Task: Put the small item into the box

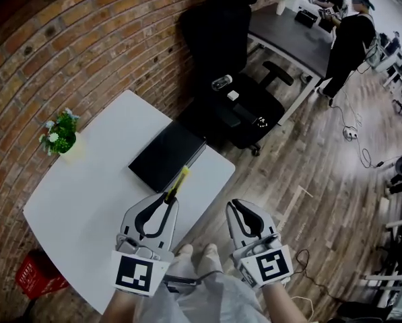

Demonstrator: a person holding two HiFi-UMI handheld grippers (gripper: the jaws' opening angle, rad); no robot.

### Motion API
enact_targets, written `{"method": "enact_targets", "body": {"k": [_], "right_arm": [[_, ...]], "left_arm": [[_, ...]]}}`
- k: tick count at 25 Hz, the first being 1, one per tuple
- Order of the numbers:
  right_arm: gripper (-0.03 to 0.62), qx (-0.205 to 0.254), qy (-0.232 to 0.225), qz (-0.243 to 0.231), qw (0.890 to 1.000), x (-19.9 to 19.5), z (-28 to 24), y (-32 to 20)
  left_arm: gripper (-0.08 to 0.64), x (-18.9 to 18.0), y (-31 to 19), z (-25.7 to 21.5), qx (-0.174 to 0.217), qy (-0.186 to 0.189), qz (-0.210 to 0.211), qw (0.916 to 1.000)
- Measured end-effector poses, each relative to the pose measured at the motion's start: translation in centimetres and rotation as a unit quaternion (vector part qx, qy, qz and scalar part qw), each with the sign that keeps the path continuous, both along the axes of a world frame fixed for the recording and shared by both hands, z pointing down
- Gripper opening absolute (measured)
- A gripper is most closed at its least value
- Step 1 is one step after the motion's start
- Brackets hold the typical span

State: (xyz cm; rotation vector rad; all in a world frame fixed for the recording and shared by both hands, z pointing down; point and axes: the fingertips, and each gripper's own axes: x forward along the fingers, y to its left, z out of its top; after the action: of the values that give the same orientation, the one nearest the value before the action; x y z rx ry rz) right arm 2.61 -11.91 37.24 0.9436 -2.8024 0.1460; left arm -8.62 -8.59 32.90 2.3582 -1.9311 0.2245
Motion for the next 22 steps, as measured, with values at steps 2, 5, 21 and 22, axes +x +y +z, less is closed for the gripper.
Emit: {"method": "enact_targets", "body": {"k": [2, 5, 21, 22], "right_arm": [[0.060, -0.003, 0.005, -0.015, 1.000, -0.9, 0.7, -0.8], [0.061, -0.009, 0.014, -0.038, 0.999, -2.4, 2.2, -2.0], [0.061, -0.033, 0.110, -0.166, 0.979, -11.3, 12.5, -7.7], [0.061, -0.036, 0.115, -0.172, 0.978, -11.8, 13.2, -7.8]], "left_arm": [[0.075, -0.7, -0.4, 0.2, -0.001, 0.001, -0.012, 0.9999], [0.075, -1.7, -1.0, 0.4, -0.001, 0.003, -0.032, 0.9995], [0.075, -6.7, -2.3, 4.4, -0.030, -0.022, -0.100, 0.9943], [0.075, -6.9, -2.4, 4.6, -0.030, -0.027, -0.102, 0.9939]]}}
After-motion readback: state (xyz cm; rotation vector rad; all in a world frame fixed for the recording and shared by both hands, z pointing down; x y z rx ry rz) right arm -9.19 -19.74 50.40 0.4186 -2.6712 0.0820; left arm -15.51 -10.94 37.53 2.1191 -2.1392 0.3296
